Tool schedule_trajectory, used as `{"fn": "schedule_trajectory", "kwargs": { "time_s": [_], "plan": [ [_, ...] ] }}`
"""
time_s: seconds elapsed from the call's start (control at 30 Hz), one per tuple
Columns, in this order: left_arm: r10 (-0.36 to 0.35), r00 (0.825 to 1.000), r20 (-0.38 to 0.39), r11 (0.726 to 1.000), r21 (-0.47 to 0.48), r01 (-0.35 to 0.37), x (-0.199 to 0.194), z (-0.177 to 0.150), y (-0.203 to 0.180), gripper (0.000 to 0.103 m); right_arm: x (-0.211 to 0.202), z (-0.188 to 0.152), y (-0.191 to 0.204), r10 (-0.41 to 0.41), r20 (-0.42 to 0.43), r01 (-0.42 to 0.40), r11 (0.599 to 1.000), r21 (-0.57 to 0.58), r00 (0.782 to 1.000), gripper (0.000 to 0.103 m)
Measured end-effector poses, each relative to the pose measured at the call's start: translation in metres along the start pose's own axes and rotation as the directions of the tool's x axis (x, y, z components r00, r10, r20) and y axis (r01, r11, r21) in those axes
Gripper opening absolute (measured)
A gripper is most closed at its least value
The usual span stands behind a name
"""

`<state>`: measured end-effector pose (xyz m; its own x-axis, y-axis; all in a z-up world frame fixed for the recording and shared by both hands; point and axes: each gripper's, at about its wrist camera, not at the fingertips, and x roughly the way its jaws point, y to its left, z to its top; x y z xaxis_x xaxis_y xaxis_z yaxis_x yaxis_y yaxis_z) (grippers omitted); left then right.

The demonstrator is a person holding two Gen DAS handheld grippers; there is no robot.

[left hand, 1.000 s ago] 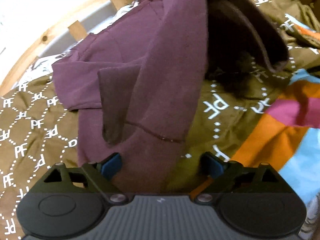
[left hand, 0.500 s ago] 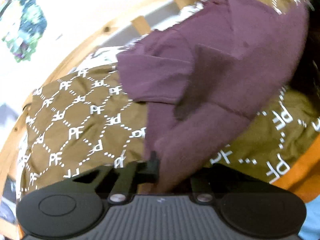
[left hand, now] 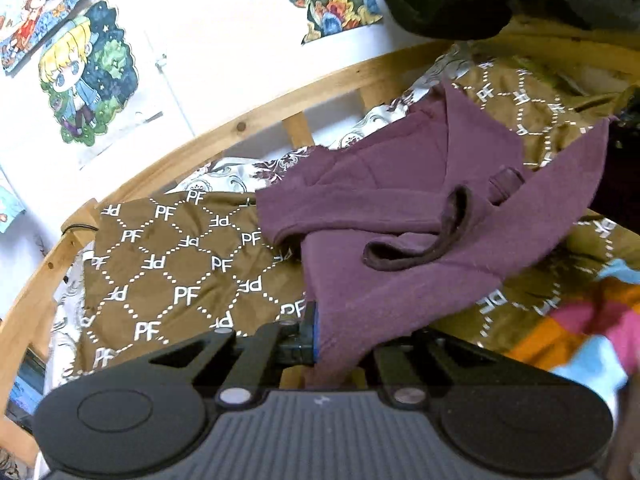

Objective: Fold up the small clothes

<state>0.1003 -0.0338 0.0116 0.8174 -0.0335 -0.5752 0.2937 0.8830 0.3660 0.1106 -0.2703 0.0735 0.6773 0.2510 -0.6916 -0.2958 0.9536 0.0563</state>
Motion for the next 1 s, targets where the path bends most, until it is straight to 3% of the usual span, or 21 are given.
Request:
{"fn": "schedule_trajectory", "kwargs": {
  "time_s": [0.17,0.37,0.47,0.6,0.73,0.87,1.0],
  "plan": [
    [-0.022,1.0,-0.016,0.999,0.031,0.023,-0.051,-0.018,-0.002,0.003,-0.05,-0.014,0.022,0.024,0.007,-0.024,0.996,-0.087,1.0,0.003],
    [-0.083,0.996,-0.023,0.992,0.095,0.085,-0.11,-0.04,-0.007,0.004,-0.108,-0.044,0.048,0.115,-0.069,-0.123,0.983,-0.133,0.991,0.003],
    [-0.108,0.994,-0.032,0.99,0.089,0.11,-0.119,-0.039,-0.009,0.004,-0.129,-0.05,0.057,0.128,-0.078,-0.138,0.98,-0.146,0.989,0.003],
    [-0.096,0.995,-0.012,0.994,0.041,0.097,-0.105,-0.017,-0.001,0.005,-0.126,-0.044,0.056,0.096,-0.059,-0.104,0.982,-0.161,0.994,0.003],
    [-0.059,0.997,0.041,0.998,0.037,0.058,-0.079,0.015,0.005,0.005,-0.108,-0.026,0.05,0.019,-0.004,-0.019,0.98,-0.198,1.0,0.004],
    [-0.017,0.998,0.066,1.0,0.022,0.015,-0.032,0.052,0.012,0.005,-0.076,0.003,0.04,-0.089,0.071,0.105,0.958,-0.268,0.993,0.004],
    [-0.013,0.999,0.048,1.0,-0.003,0.013,0.029,0.083,0.022,0.007,-0.032,0.03,0.017,-0.156,0.131,0.184,0.951,-0.247,0.979,0.004]
  ]
}}
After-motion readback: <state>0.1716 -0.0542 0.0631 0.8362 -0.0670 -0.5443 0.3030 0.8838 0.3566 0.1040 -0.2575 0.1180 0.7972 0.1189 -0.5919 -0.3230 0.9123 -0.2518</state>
